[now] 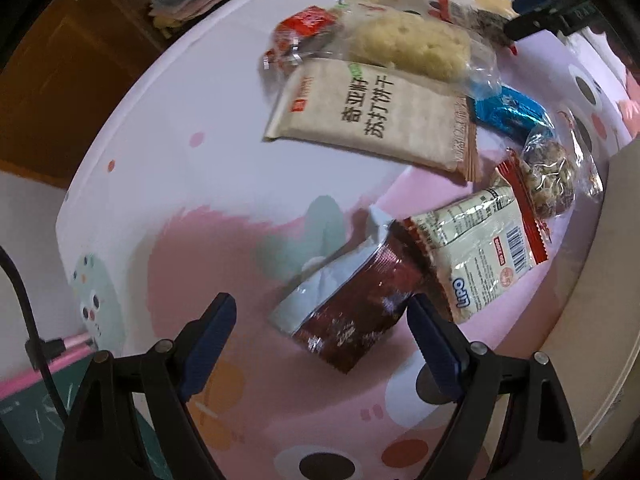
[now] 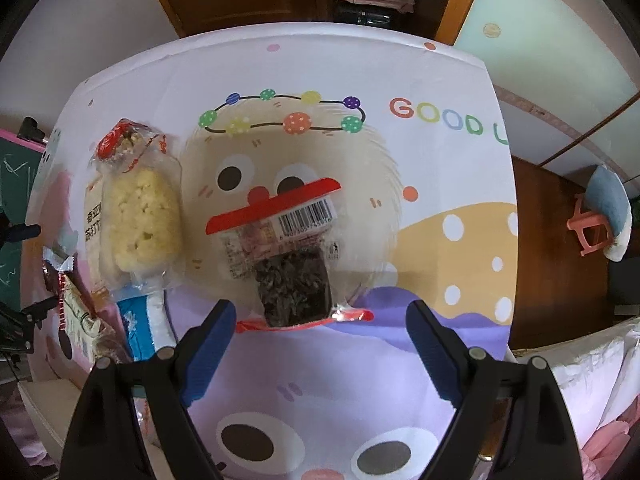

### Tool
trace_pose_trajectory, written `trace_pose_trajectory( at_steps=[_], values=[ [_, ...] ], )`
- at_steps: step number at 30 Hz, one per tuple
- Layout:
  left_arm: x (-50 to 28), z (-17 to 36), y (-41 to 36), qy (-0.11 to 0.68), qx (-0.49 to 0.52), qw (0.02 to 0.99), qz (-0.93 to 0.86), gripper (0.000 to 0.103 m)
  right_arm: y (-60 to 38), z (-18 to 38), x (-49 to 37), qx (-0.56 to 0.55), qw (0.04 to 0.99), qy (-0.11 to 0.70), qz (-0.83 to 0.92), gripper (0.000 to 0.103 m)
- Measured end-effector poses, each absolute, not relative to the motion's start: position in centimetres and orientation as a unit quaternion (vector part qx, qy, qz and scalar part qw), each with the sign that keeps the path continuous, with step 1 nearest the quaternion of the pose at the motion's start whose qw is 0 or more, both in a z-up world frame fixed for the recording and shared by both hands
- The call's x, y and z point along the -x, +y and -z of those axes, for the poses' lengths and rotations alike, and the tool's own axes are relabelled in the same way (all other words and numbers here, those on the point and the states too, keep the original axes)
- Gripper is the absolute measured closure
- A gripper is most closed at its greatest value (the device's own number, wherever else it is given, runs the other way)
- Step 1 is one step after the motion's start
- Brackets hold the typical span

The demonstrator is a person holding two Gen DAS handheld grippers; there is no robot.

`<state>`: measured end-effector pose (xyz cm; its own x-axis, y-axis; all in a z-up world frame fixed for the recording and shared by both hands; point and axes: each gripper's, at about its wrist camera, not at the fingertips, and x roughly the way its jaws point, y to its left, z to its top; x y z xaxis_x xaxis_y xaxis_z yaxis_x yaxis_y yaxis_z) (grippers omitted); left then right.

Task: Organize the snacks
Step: 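Grasp brown wrapped snack with left gripper while right grasps red-topped dark snack bag, then carry the brown snack and red-topped bag over the white tray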

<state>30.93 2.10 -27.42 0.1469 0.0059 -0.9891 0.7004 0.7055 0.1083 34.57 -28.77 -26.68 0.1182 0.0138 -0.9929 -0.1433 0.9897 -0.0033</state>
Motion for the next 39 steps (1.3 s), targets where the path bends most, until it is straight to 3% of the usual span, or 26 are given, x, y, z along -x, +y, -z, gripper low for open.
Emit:
trace_pose_trajectory(
  at_steps=[6,8,11,16,21,23,24,33,39],
  values=[
    [-31.9,28.2,1.3,0.605,-0.296,0.693,0.257,0.019,-28.2,27.9,-35.2,0.056,0.740,0.667,-0.067,0.021],
    [-32.4,28.3,1.3,0.609,-0.290,0.691,0.260,0.026,-27.8,28.4,-35.5,0.059,0.735,0.672,-0.074,0.028],
    [-32.9,28.4,1.6,0.616,-0.272,0.690,0.266,0.032,-27.5,28.5,-35.8,0.069,0.737,0.669,-0.076,0.029],
    [-33.5,28.2,2.1,0.624,-0.241,0.690,0.278,0.054,-26.8,28.4,-35.6,0.090,0.738,0.665,-0.078,0.042],
    [-33.4,27.8,2.3,0.621,-0.229,0.704,0.257,0.067,-26.7,27.9,-35.3,0.084,0.740,0.663,-0.073,0.044],
    [-33.1,27.8,2.2,0.623,-0.219,0.712,0.239,0.069,-26.3,27.3,-34.6,0.077,0.742,0.662,-0.072,0.048],
    [-33.0,27.5,2.5,0.623,-0.212,0.718,0.225,0.070,-26.5,26.8,-34.4,0.067,0.742,0.662,-0.079,0.062],
    [-30.7,21.5,4.5,0.610,-0.153,0.760,0.164,0.072,-27.0,25.0,-32.3,0.050,0.749,0.657,-0.066,0.061],
    [-28.6,16.5,4.1,0.588,-0.137,0.785,0.137,0.072,-26.8,20.5,-29.8,0.034,0.773,0.628,-0.078,0.061]
  ],
)
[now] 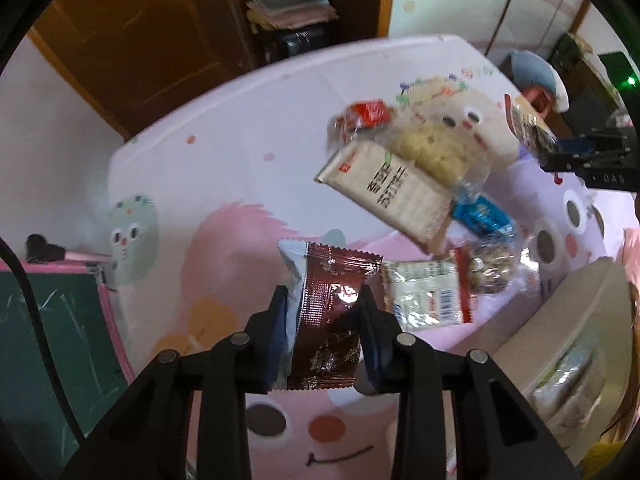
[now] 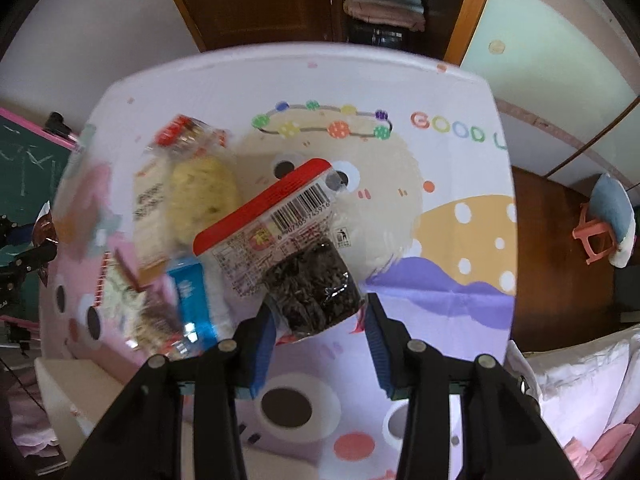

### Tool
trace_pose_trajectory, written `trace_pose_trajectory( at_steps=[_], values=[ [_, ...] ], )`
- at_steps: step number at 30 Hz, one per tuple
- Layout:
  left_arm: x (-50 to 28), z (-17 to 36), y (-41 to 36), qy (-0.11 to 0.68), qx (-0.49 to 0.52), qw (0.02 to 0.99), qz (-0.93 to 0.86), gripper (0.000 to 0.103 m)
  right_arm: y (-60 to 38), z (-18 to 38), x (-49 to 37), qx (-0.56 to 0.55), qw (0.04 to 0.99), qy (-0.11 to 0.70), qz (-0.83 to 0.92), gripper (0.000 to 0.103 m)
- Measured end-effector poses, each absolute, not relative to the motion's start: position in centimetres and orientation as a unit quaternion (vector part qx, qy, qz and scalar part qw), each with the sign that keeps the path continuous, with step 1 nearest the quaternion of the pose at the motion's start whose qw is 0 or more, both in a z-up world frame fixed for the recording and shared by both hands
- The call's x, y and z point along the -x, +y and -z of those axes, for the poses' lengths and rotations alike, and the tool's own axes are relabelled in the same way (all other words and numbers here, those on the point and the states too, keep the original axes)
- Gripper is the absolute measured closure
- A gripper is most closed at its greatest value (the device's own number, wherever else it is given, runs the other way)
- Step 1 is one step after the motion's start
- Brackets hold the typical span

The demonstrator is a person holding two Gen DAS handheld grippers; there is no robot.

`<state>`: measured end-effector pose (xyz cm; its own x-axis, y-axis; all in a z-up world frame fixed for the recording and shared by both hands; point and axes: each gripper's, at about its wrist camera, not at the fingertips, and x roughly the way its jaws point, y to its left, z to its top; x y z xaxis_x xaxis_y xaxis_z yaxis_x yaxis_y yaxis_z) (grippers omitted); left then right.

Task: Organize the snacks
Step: 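Carry the brown snack and red-topped bag over the white tray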

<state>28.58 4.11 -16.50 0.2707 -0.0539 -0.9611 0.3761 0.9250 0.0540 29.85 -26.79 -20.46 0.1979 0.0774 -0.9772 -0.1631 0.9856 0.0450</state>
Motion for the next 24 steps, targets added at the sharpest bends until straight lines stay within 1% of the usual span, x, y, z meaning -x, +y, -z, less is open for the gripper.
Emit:
trace_pose_trajectory(
  at_steps=[2,9,15,20,24],
  values=[
    [-27.9,15.2,3.4,0.580,-0.130,0.793,0.129,0.072,-26.7,18.4,-28.8,0.028,0.783,0.616,-0.082,0.061],
    [-23.0,7.7,3.1,0.542,-0.107,0.828,0.096,0.072,-26.8,10.5,-24.7,0.008,0.822,0.560,-0.102,0.061],
    [-18.1,3.3,2.2,0.516,-0.076,0.849,0.080,0.072,-25.9,4.2,-19.1,-0.006,0.848,0.517,-0.118,0.061],
    [-13.8,0.5,1.2,0.495,-0.058,0.864,0.076,0.072,-24.9,0.9,-14.9,-0.017,0.860,0.493,-0.132,0.061],
    [-10.3,-0.9,0.2,0.477,-0.037,0.875,0.073,0.072,-24.0,-0.6,-11.9,-0.017,0.866,0.478,-0.144,0.061]
  ],
)
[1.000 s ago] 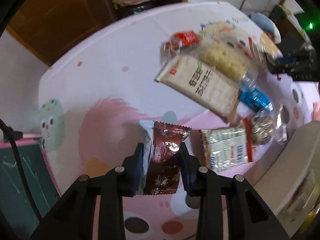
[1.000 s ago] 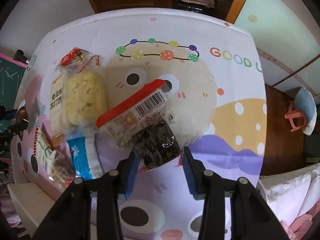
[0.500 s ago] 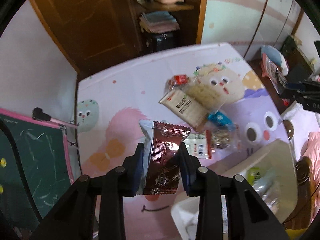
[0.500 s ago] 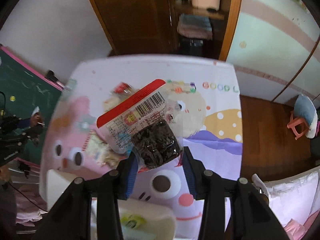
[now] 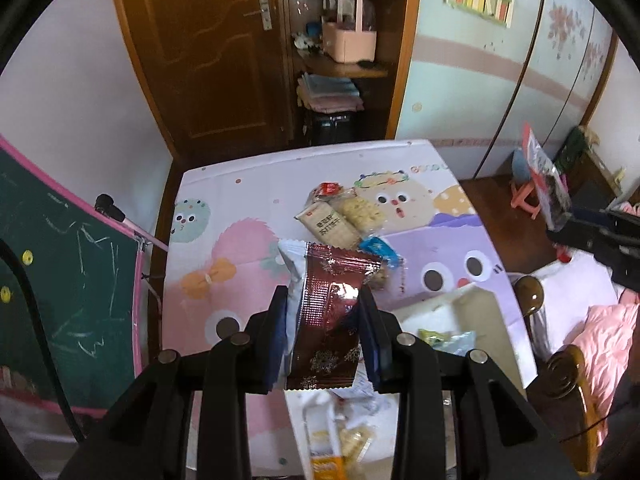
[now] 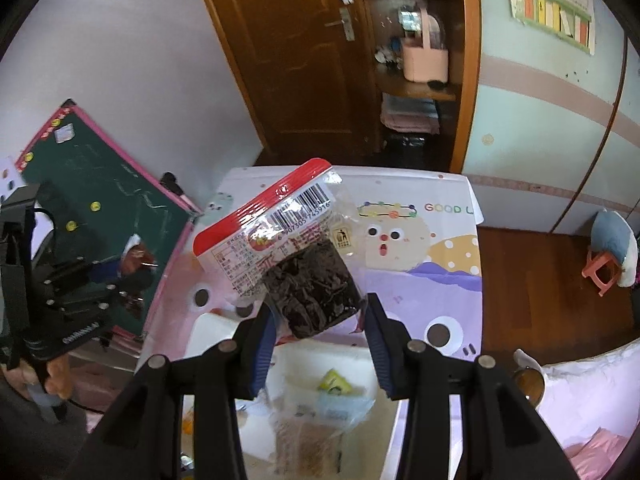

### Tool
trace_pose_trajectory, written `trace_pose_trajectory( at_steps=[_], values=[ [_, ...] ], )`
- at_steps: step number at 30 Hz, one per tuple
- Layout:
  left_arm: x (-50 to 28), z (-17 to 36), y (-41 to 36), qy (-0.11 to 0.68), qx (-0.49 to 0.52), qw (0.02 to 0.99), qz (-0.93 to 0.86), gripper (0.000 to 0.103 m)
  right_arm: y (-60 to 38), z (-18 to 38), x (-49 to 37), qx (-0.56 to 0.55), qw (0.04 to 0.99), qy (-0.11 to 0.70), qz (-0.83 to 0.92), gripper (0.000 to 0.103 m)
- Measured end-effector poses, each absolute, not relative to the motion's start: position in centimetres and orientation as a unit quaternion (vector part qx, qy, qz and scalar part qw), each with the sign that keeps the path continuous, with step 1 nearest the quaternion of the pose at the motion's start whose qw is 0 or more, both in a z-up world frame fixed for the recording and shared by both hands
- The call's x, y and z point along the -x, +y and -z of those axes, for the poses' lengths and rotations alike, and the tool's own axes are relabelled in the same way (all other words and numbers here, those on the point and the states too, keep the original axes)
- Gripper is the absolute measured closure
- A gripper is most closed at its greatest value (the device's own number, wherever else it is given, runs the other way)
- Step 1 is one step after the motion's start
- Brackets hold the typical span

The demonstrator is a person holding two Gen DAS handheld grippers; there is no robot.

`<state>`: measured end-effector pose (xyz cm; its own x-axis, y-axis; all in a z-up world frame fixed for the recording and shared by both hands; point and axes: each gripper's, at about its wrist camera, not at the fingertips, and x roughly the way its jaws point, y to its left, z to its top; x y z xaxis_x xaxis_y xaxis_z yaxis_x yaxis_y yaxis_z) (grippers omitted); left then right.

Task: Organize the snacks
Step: 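Carry the brown snack and red-topped bag over the white tray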

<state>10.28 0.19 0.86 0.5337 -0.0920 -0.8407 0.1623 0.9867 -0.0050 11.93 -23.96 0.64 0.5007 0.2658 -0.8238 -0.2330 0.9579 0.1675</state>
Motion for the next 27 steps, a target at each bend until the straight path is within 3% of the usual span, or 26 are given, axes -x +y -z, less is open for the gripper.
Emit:
trace_pose_trajectory(
  at_steps=[13,27],
  values=[
    [-3.8,0.3,-2.8,0.468,-0.007,0.882,0.054,0.072,-22.7,-0.4,-4.2,-0.043,0.876,0.460,-0.137,0.061],
    [-2.2,4.9,-5.0,0.489,-0.029,0.871,0.038,0.072,-22.7,5.0,-1.7,-0.047,0.845,0.524,-0.098,0.061]
  ],
)
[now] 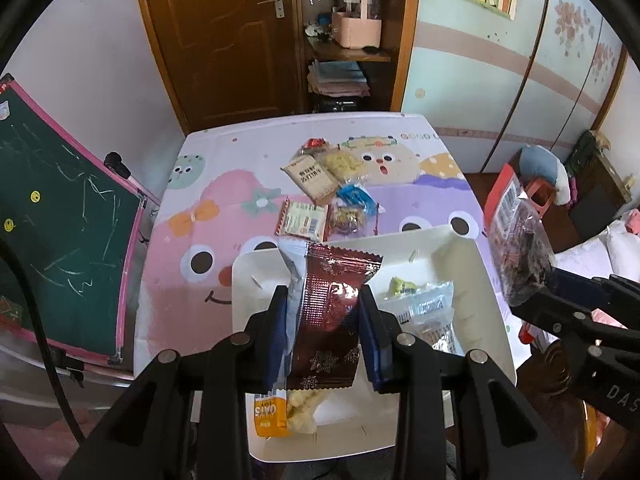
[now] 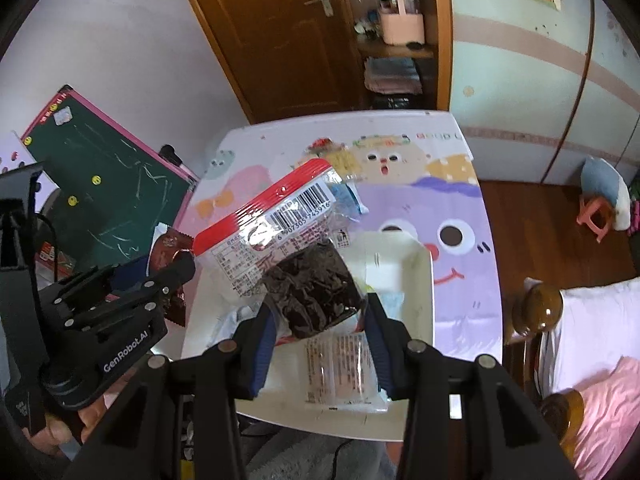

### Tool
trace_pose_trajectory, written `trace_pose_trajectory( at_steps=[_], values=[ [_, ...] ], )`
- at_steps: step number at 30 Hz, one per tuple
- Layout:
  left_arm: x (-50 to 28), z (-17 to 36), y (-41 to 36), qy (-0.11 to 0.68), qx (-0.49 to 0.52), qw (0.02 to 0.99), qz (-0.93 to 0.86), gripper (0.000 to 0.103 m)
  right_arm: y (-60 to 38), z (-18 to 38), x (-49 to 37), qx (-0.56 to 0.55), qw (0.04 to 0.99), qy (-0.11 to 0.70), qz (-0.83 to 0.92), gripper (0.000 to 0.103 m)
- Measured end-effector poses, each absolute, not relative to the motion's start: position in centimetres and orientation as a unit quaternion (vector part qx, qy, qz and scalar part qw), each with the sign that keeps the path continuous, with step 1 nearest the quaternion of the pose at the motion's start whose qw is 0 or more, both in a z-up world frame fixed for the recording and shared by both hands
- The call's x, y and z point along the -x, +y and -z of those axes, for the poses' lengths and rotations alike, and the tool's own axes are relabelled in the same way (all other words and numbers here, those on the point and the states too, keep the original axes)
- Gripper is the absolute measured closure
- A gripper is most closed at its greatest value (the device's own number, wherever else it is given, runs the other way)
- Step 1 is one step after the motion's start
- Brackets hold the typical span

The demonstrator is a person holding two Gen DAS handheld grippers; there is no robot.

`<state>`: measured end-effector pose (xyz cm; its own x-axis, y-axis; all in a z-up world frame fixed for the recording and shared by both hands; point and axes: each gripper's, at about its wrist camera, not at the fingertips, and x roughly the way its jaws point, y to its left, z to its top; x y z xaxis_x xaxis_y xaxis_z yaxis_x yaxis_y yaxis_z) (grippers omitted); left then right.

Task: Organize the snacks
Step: 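Carry the brown snack and red-topped bag over the white tray, then open both grippers to release the two snacks into the tray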

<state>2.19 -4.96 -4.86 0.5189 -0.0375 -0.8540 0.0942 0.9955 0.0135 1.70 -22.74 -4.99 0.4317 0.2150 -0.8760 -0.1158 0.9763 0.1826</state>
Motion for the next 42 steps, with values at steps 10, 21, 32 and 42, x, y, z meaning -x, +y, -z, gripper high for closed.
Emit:
trace_pose_trajectory(
  at_steps=[10,21,32,42],
  values=[
    [-2.0,6.6,-5.3,0.503,-0.036,0.863,0.036,0.072,-22.4,7.1,-1.4,-0.042,0.828,0.553,-0.089,0.060],
    [-1.8,7.4,-5.6,0.511,-0.042,0.857,0.038,0.055,-22.3,8.2,-1.7,-0.040,0.817,0.569,-0.082,0.057],
    [-1.2,6.6,-5.5,0.493,-0.044,0.869,0.025,0.020,-23.0,8.7,-1.7,-0.057,0.812,0.577,-0.067,0.051],
    [-0.9,6.3,-5.6,0.487,-0.050,0.872,0.022,0.020,-22.8,8.4,-1.4,-0.060,0.815,0.572,-0.074,0.051]
  ],
)
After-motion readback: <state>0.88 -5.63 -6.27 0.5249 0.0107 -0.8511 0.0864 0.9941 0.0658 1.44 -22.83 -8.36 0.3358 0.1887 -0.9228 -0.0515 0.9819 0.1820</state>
